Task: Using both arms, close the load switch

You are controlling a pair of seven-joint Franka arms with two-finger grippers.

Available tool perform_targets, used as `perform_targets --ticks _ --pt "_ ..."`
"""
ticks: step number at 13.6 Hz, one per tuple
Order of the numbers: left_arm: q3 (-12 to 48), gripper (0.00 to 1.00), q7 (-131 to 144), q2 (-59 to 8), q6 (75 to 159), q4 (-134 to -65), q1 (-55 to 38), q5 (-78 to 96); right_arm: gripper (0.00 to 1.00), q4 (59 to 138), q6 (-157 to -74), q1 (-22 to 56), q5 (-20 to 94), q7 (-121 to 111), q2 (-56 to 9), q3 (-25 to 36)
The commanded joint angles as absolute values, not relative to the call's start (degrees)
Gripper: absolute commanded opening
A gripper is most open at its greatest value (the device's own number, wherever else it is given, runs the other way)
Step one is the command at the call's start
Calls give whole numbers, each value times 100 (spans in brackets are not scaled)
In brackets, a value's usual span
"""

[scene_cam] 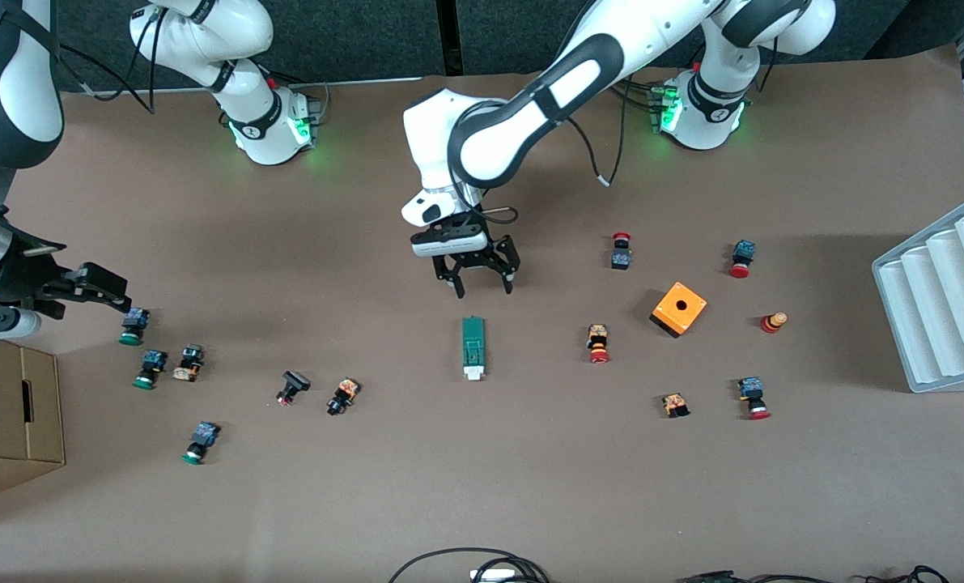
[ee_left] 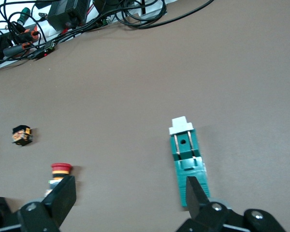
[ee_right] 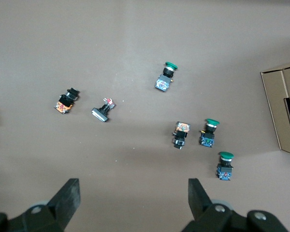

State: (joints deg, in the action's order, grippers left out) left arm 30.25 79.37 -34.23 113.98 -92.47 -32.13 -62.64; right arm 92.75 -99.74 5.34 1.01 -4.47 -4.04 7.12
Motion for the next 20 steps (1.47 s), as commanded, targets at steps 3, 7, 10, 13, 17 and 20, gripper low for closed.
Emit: perform_targets --ticks 3,7,10,13,17,20 --pt "3050 100 6655 -3182 11408 -8992 -2944 -5336 100 9229 -10020 475 167 -422 -431 712" --pt "3067 100 6312 -3007 11417 -8912 -2698 -4941 100 9229 -10028 483 167 -422 -431 712" --pt "3067 100 6127 -2883 11408 -8877 -2541 -4650 100 9229 -10028 483 167 -422 -431 703" --pt "3041 100 5794 -2620 11269 -8886 -2514 -4238 100 9229 -10028 483 167 -431 -431 712" --pt "3041 100 5215 -2338 10347 -8825 -2522 -3887 100 9229 -10028 483 167 -422 -431 703" --pt "3032 100 4774 -2311 10011 -8456 -2374 -3472 100 9229 -10028 475 184 -422 -431 721"
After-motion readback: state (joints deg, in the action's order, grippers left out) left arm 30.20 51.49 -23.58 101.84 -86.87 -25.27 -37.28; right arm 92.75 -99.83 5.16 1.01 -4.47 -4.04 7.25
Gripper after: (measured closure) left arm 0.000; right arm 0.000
